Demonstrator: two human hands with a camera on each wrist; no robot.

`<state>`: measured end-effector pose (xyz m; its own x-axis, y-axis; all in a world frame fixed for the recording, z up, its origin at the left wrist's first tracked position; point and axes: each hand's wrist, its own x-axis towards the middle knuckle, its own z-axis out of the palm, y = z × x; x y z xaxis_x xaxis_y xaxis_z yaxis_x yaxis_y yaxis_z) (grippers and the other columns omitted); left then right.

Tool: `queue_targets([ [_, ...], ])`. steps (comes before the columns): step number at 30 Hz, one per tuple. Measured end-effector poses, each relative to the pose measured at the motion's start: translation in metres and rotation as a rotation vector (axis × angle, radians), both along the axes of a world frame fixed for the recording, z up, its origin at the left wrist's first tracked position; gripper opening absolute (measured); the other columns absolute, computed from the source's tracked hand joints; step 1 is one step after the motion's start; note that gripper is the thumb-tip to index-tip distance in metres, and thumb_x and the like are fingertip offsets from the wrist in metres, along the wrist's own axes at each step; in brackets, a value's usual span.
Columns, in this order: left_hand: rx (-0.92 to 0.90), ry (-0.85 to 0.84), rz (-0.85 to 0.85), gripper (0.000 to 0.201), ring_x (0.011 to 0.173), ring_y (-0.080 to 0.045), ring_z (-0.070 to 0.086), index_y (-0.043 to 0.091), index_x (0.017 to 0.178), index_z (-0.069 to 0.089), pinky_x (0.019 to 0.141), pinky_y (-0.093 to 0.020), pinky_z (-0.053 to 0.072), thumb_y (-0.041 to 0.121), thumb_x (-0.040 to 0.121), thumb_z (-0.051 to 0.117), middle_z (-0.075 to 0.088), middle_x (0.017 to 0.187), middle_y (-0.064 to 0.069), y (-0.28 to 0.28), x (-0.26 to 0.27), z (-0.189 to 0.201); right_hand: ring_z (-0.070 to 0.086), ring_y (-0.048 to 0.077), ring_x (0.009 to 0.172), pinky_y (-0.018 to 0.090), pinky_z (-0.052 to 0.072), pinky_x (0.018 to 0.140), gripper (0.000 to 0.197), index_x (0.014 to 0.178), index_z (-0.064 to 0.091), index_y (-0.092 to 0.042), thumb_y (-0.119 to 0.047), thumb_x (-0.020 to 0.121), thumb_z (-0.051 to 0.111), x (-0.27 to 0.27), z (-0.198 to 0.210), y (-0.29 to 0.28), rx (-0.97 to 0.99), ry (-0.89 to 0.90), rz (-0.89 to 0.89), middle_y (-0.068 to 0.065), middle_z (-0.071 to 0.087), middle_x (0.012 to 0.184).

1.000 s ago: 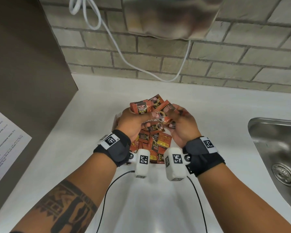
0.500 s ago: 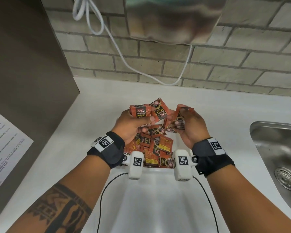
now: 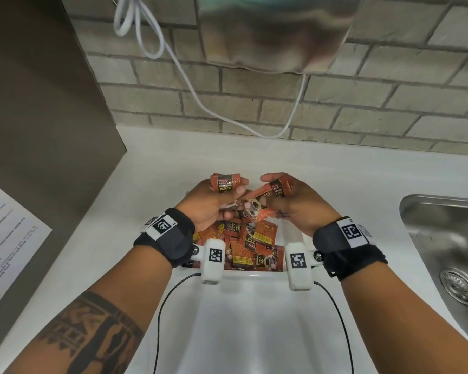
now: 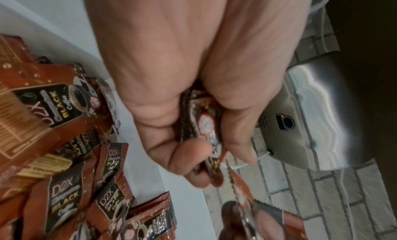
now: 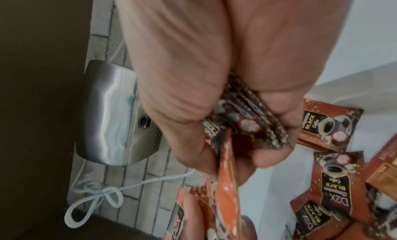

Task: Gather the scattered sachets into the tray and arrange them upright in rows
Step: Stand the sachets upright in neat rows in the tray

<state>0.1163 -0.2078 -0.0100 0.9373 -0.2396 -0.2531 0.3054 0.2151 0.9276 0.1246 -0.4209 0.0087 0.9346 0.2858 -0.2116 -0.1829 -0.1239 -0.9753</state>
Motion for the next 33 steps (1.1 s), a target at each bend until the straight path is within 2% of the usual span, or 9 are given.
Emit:
queue_targets([
  [5, 0.036, 0.02, -0.057, 0.023, 0.083, -0.019, 0.064, 0.008, 0.108, 0.074, 0.049, -0.021, 0.042, 0.015, 0.086, 0.076, 0.075, 0.102, -0.011, -0.016, -0.004, -0.001, 0.068, 0.036, 0.09, 0.048, 0.057, 0.078, 0.038, 0.122, 0.06, -0.016, -0.012, 0.087, 0.076, -0.001, -0.001, 0.011, 0.144, -0.045, -0.182, 0.017, 0.072, 0.105],
  [9, -0.067, 0.033, 0.046, 0.01, 0.082, -0.018, 0.065, 0.008, 0.094, 0.076, 0.047, -0.02, 0.042, 0.014, 0.086, 0.077, 0.076, 0.1, -0.012, -0.023, -0.006, -0.001, 0.068, 0.032, 0.11, 0.046, 0.053, 0.092, 0.057, 0.128, 0.056, -0.009, -0.015, 0.078, 0.083, -0.009, -0.011, 0.023, 0.249, -0.008, -0.217, 0.015, 0.072, 0.115],
  [13, -0.057, 0.084, 0.044, 0.029, 0.086, -0.02, 0.071, 0.004, 0.117, 0.07, 0.052, -0.019, 0.05, 0.015, 0.091, 0.071, 0.074, 0.104, -0.014, -0.018, -0.005, -0.002, 0.068, 0.036, 0.109, 0.053, 0.053, 0.095, 0.038, 0.13, 0.052, -0.004, 0.007, 0.094, 0.056, -0.007, -0.01, 0.019, 0.267, -0.026, -0.274, 0.019, 0.07, 0.116],
  [17, -0.093, 0.192, 0.085, 0.043, 0.078, -0.017, 0.07, 0.013, 0.116, 0.07, 0.051, -0.019, 0.05, 0.023, 0.075, 0.078, 0.071, 0.095, -0.006, -0.009, -0.004, -0.005, 0.069, 0.035, 0.108, 0.042, 0.058, 0.079, 0.028, 0.12, 0.048, 0.0, 0.007, 0.096, 0.035, -0.009, 0.008, 0.01, 0.484, 0.069, -0.218, 0.025, 0.07, 0.114],
  [22, -0.186, 0.277, -0.066, 0.061, 0.073, -0.018, 0.057, 0.01, 0.116, 0.064, 0.044, -0.019, 0.044, 0.057, 0.078, 0.07, 0.063, 0.095, -0.008, -0.021, -0.009, -0.002, 0.06, 0.03, 0.124, 0.046, 0.047, 0.098, 0.051, 0.134, 0.047, 0.012, -0.006, 0.089, 0.029, -0.018, 0.017, 0.022, 0.628, 0.177, -0.105, 0.02, 0.063, 0.132],
  [24, -0.254, 0.265, -0.119, 0.08, 0.073, -0.019, 0.058, 0.009, 0.125, 0.06, 0.044, -0.02, 0.046, 0.071, 0.075, 0.064, 0.061, 0.103, -0.014, -0.028, -0.01, 0.001, 0.064, 0.029, 0.118, 0.045, 0.049, 0.092, 0.051, 0.133, 0.05, 0.01, -0.008, 0.09, 0.03, -0.02, 0.017, 0.027, 0.651, 0.172, -0.092, 0.015, 0.066, 0.13],
  [26, -0.279, 0.243, -0.162, 0.078, 0.072, -0.019, 0.06, 0.009, 0.121, 0.061, 0.045, -0.02, 0.047, 0.071, 0.075, 0.057, 0.064, 0.103, -0.014, -0.034, -0.011, 0.005, 0.07, 0.029, 0.103, 0.038, 0.057, 0.079, 0.04, 0.123, 0.054, 0.009, -0.003, 0.093, 0.03, -0.021, 0.014, 0.032, 0.691, 0.189, -0.125, 0.016, 0.071, 0.117],
  [30, -0.267, 0.213, -0.188, 0.038, 0.072, -0.015, 0.065, 0.012, 0.097, 0.072, 0.052, -0.02, 0.05, 0.046, 0.081, 0.068, 0.069, 0.087, -0.007, -0.041, -0.014, 0.014, 0.063, 0.036, 0.11, 0.044, 0.055, 0.089, 0.033, 0.118, 0.056, -0.01, -0.013, 0.085, 0.054, -0.018, -0.004, 0.04, 0.35, 0.003, -0.202, 0.015, 0.064, 0.118],
  [33, -0.313, 0.26, -0.15, 0.013, 0.068, -0.016, 0.064, 0.014, 0.09, 0.073, 0.047, -0.022, 0.047, 0.026, 0.086, 0.073, 0.066, 0.082, -0.006, -0.039, -0.012, 0.014, 0.064, 0.017, 0.106, 0.036, 0.052, 0.094, 0.035, 0.117, 0.041, -0.032, -0.02, 0.087, 0.056, -0.015, -0.015, 0.031, 0.016, -0.192, -0.117, -0.002, 0.056, 0.119],
])
